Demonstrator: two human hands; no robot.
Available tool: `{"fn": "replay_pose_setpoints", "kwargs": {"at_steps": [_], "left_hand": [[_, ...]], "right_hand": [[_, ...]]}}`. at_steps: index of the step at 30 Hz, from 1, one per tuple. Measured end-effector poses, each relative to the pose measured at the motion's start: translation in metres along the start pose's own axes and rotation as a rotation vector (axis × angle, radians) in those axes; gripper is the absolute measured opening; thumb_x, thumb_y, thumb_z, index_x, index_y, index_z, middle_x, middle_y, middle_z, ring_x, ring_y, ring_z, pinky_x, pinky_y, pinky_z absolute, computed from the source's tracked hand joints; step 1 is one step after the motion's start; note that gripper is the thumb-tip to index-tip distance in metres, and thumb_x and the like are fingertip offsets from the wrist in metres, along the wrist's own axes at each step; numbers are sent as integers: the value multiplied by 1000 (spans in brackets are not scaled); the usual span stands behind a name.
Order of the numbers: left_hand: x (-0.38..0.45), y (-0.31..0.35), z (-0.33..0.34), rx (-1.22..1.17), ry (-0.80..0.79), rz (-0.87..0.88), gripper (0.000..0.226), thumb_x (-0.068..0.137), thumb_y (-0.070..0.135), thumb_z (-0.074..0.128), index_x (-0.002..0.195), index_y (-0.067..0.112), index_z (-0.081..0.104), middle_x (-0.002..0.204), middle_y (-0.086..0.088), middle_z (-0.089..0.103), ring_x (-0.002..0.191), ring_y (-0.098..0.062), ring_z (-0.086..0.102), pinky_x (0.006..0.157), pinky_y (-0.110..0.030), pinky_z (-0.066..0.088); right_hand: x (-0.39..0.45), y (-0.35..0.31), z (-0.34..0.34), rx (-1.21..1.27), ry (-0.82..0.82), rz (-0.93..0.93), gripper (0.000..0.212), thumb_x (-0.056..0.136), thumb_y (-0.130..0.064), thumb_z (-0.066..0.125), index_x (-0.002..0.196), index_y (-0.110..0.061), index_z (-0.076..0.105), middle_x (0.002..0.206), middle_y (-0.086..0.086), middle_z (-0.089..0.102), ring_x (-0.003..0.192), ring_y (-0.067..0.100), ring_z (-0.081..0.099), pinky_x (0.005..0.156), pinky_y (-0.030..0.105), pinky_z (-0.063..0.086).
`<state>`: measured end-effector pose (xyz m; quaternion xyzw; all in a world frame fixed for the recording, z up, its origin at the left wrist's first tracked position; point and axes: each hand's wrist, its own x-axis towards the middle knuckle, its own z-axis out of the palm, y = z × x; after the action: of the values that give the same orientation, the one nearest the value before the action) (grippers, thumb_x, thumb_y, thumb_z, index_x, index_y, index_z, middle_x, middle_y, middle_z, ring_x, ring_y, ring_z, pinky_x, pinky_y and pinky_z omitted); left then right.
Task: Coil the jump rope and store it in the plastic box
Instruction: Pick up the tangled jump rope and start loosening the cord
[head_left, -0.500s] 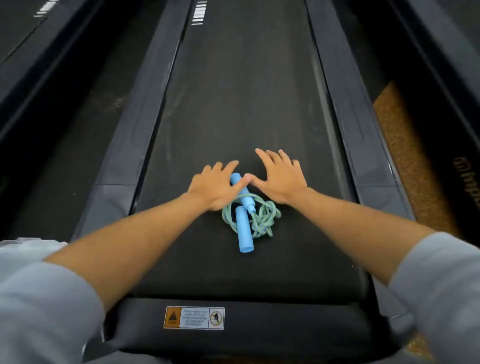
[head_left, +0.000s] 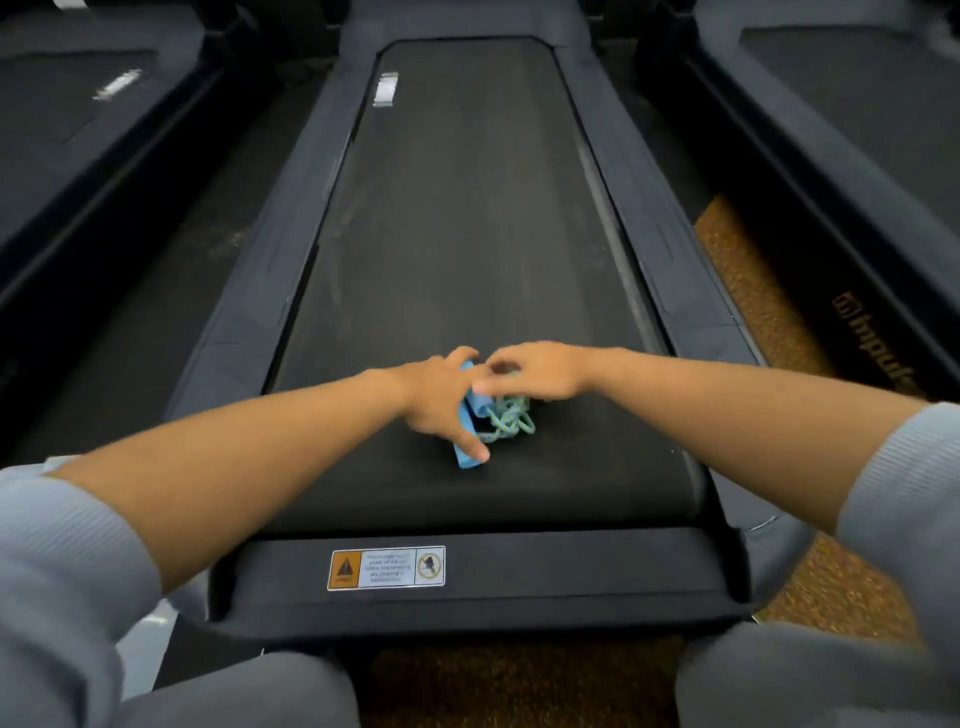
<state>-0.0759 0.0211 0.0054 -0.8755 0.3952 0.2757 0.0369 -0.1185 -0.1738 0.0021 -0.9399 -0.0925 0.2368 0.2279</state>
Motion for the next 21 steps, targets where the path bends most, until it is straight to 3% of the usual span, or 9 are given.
{"fn": "replay_pose_setpoints", "kwargs": {"at_steps": [2,5,7,10,13,15,18,21], "left_hand": [[-11,11,7,8,51,-7,96,72,68,79,143,18,40,156,-7,24,124,-38,55,104,-42,47],[-32,21,6,39,118,-36,70,76,57,82,125,17,49,139,-5,33,98,-34,59,89,-41,51],[-54,23,-7,8,213,-63,59,78,49,84,117,17,53,131,-4,36,89,-29,56,82,-38,50],[-93,20,-42,-149,417,-65,52,75,40,89,109,15,60,118,-6,40,91,-23,53,80,-31,44],[-136,24,-78,-342,638,-31,45,72,36,93,101,19,62,109,-9,47,99,-17,50,90,-30,47],[-165,39,-95,-487,738,9,43,74,33,92,105,17,65,108,-7,53,97,-15,57,82,-27,53],[-201,70,-111,-808,799,178,39,82,17,87,115,10,68,98,-3,70,76,-8,69,59,-27,57],[-223,92,-116,-1008,845,257,42,83,14,85,121,17,67,110,-2,71,81,-4,71,64,-25,57]], "right_hand": [[-12,-11,13,-72,-51,4,56,82,-61,76,121,-23,60,105,-5,67,84,14,66,75,28,50],[-29,-30,28,64,-53,46,44,81,-33,86,111,-18,58,102,4,69,64,14,66,58,26,57],[-42,-50,22,164,-11,20,35,83,-25,84,105,-15,59,100,8,71,62,15,69,60,28,61],[-70,-82,-13,280,151,-64,29,84,-22,81,104,-10,63,96,15,74,72,31,73,65,39,62],[-111,-111,-55,436,334,-165,19,88,-12,75,105,-7,68,87,9,70,73,20,64,60,33,56],[-140,-128,-73,538,414,-225,11,89,-8,69,99,-13,70,80,2,66,70,13,58,57,27,50],[-173,-145,-85,791,464,-268,13,84,-14,63,95,-16,69,86,8,63,79,19,58,67,32,47],[-197,-149,-87,990,480,-306,34,83,-15,56,114,-3,65,105,17,67,97,31,64,84,46,53]]}}
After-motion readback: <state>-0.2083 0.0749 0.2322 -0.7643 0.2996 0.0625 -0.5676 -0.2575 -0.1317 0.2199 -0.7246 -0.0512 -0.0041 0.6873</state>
